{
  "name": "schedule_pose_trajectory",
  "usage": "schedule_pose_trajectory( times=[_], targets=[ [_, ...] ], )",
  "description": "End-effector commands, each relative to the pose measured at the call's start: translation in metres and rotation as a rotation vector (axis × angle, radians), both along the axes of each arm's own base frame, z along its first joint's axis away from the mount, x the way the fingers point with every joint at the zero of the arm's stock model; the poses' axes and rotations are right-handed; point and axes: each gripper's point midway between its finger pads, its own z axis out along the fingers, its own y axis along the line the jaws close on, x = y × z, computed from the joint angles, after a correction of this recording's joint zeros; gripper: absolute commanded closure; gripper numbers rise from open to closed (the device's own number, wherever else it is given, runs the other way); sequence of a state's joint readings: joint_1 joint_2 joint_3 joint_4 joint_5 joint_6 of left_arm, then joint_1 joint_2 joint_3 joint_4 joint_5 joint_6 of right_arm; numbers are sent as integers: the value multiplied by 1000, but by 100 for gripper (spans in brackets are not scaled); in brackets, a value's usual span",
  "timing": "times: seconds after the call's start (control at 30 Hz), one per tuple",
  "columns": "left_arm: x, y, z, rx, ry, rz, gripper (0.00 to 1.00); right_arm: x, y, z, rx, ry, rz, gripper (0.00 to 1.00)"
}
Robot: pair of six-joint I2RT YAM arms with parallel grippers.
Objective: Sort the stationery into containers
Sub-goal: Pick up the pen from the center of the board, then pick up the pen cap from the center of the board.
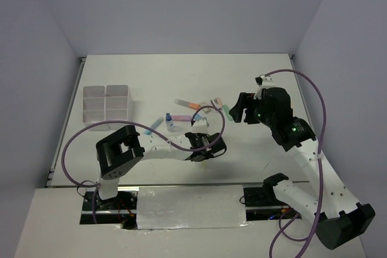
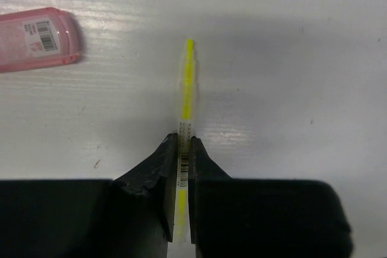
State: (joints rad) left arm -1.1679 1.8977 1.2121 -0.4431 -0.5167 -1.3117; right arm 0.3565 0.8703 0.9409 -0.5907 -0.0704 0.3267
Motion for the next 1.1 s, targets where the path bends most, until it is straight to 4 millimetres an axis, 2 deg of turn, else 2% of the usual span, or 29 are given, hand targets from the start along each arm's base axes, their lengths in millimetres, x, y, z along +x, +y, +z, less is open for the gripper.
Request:
schedule_pose_trajectory(
  times=[0.0,0.1,0.2,0.33,0.37,0.4,0.47,0.5,0.53,0.6,0.63,0.67,0.7,0.73,0.77,0.8,0.83,0.9,0.93,1.03,1.07],
  targets=[
    [-32,32,-19,131,98,-77,100,1,24,9,56,-61,162,22],
    [-21,32,21,99,2,-116,100,2,32,5,46,-89,233,16],
    [-15,33,49,92,-68,-187,100,12,29,0,9,-105,218,16],
    [-19,45,83,110,-131,-250,100,29,24,-26,-75,-122,217,16],
    [-20,50,89,117,-140,-258,100,32,27,-35,-86,-121,243,16],
    [-21,64,101,132,-159,-249,100,37,28,-47,-106,-112,251,16],
    [-20,85,113,169,-176,-223,100,43,26,-59,-144,-76,254,17],
    [-19,96,125,166,-189,-204,100,48,26,-58,-167,-67,256,20],
    [-21,110,129,198,-179,-200,100,55,24,-73,-205,-20,258,23],
    [-24,122,152,153,-211,-207,100,66,24,-73,-267,-14,291,30],
    [-27,125,161,131,-222,-218,100,71,26,-85,-284,19,310,31],
    [-31,131,179,81,-247,-244,100,78,29,-82,-293,8,322,33],
    [-33,132,190,56,-263,-266,100,83,29,-83,-318,1,350,38],
    [-35,135,200,39,-278,-281,100,87,32,-98,-331,40,373,40],
    [-39,147,213,38,-296,-299,100,93,34,-96,-348,40,381,42],
    [-40,151,223,29,-312,-309,100,97,35,-102,-379,43,404,43],
    [-41,157,228,33,-323,-319,100,101,37,-117,-403,79,422,44],
    [-44,168,236,42,-343,-350,100,110,36,-123,-453,90,427,45],
    [-45,170,238,50,-357,-382,100,113,37,-135,-464,118,439,46],
    [-49,167,243,-5,-424,-468,100,119,45,-145,-464,122,470,46],
    [-50,171,239,-22,-449,-473,100,122,48,-144,-464,122,480,46]
  ],
)
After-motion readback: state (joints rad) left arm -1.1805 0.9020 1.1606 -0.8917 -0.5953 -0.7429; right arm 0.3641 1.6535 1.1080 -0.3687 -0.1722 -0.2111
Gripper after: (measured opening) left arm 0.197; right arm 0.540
